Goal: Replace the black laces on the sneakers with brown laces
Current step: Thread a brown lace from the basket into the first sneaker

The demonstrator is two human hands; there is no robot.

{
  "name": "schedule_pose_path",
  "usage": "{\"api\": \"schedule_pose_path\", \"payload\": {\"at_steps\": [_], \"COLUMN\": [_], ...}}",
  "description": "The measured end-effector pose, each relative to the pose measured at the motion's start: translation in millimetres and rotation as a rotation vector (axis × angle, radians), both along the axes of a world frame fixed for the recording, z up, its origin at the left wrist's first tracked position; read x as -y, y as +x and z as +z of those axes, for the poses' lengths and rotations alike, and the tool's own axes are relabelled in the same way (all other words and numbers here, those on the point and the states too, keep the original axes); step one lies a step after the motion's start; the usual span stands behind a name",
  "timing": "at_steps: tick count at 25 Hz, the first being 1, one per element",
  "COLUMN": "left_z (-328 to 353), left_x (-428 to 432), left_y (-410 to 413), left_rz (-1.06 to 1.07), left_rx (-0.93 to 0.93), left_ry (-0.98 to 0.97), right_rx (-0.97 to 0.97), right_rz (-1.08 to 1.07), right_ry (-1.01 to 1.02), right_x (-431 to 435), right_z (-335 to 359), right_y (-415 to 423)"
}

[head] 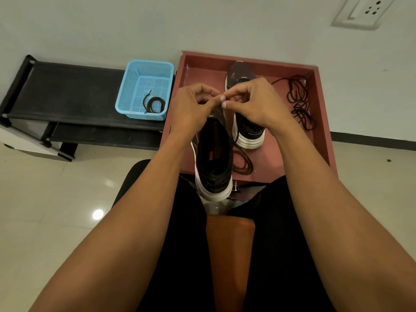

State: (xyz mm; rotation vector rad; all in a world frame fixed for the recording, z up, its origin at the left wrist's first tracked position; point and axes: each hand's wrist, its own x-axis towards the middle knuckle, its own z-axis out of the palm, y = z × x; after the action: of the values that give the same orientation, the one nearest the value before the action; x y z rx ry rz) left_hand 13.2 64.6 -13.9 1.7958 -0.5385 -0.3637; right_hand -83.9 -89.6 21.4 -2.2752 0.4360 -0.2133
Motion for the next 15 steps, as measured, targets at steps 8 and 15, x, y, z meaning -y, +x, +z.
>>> {"api": "schedule_pose_path", "payload": {"at_steps": [8, 15], "left_z": [-8.2, -18.0], "left_x": [-2.2, -5.4], "left_y": [9.9, 4.6], "left_rz": [0.006, -0.113], "left_rx": [-0.123, 0.167], "left_ry": [0.006, 0.580], "right_rx": [0.098, -0.137], "right_rz": [-0.024, -0.070], "right_ry": [0.002, -0.189], "right_x": [2.8, -1.4], "right_z": [-19.0, -23.5], "right_y": [4.9, 11.1]}}
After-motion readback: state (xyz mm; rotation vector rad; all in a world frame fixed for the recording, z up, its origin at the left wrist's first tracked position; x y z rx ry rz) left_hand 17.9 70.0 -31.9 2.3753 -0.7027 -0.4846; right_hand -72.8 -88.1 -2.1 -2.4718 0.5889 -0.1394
